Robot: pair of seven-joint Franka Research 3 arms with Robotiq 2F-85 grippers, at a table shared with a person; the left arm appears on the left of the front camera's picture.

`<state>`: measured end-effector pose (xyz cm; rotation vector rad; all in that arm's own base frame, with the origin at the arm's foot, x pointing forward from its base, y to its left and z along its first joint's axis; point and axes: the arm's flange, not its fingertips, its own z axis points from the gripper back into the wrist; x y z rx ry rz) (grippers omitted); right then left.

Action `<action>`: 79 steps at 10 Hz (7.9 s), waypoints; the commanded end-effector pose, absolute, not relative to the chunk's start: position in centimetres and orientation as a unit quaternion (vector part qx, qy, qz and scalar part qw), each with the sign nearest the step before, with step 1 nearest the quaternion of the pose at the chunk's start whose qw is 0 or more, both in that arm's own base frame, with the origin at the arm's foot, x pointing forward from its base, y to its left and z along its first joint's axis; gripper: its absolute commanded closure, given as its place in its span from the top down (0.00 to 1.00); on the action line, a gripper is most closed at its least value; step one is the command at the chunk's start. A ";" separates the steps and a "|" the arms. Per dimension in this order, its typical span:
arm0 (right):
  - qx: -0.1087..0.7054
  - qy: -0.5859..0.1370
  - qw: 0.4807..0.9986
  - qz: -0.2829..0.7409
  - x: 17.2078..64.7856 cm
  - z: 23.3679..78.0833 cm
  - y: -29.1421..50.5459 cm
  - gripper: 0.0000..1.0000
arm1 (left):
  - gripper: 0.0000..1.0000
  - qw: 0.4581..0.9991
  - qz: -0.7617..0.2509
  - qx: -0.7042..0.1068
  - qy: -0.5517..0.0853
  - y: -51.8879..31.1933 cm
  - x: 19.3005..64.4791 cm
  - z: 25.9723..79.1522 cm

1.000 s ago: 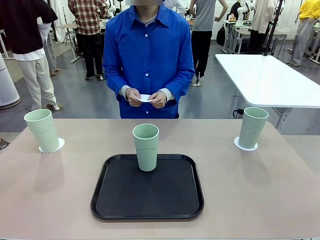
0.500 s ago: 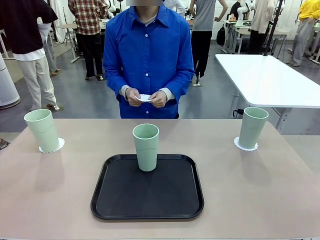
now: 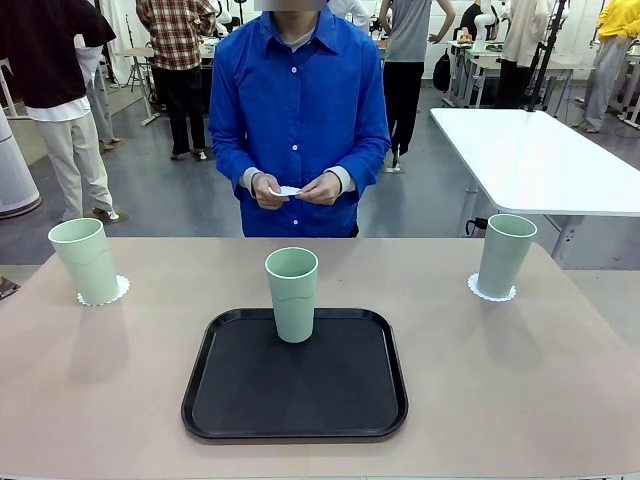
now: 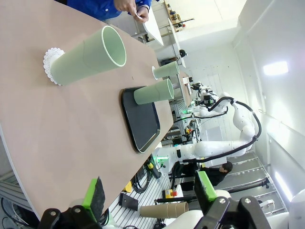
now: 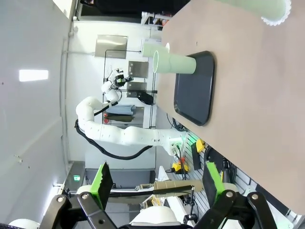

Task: Place coasters on the table and set cups on them.
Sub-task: Take one Reusable plastic cup from the Flat Tray and place it on a coaster set by the human.

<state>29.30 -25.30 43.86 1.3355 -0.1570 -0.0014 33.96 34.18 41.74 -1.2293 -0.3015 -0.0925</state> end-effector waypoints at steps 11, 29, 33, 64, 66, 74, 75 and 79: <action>0.620 -0.078 0.781 -0.013 29.4 43.4 -26.3 1.00 | 1.00 0.804 -0.047 -0.575 -0.141 34.2 33.7 41.9; 0.620 -0.078 0.781 -0.013 29.4 43.4 -26.3 1.00 | 1.00 0.804 -0.047 -0.575 -0.141 34.2 33.7 41.9; 0.620 -0.078 0.781 -0.013 29.4 43.4 -26.3 1.00 | 1.00 0.804 -0.047 -0.575 -0.141 34.2 33.7 41.9; 0.127 -0.065 0.834 0.532 37.5 42.7 17.9 1.00 | 1.00 0.804 -0.047 -0.575 -0.141 34.2 33.7 41.9; 0.247 -0.139 0.778 0.561 39.5 41.9 17.1 1.00 | 1.00 0.804 -0.047 -0.575 -0.141 34.2 33.7 41.9; 0.427 -0.346 0.616 0.564 43.4 35.7 16.1 1.00 | 1.00 0.804 -0.047 -0.575 -0.141 34.2 33.7 41.9; 0.409 -0.352 0.643 0.543 43.5 35.6 16.4 1.00 | 1.00 0.804 -0.047 -0.575 -0.141 34.2 33.7 41.9; 0.430 -0.338 0.621 0.561 43.5 35.8 15.4 1.00 | 1.00 0.804 -0.047 -0.575 -0.141 34.2 33.7 41.9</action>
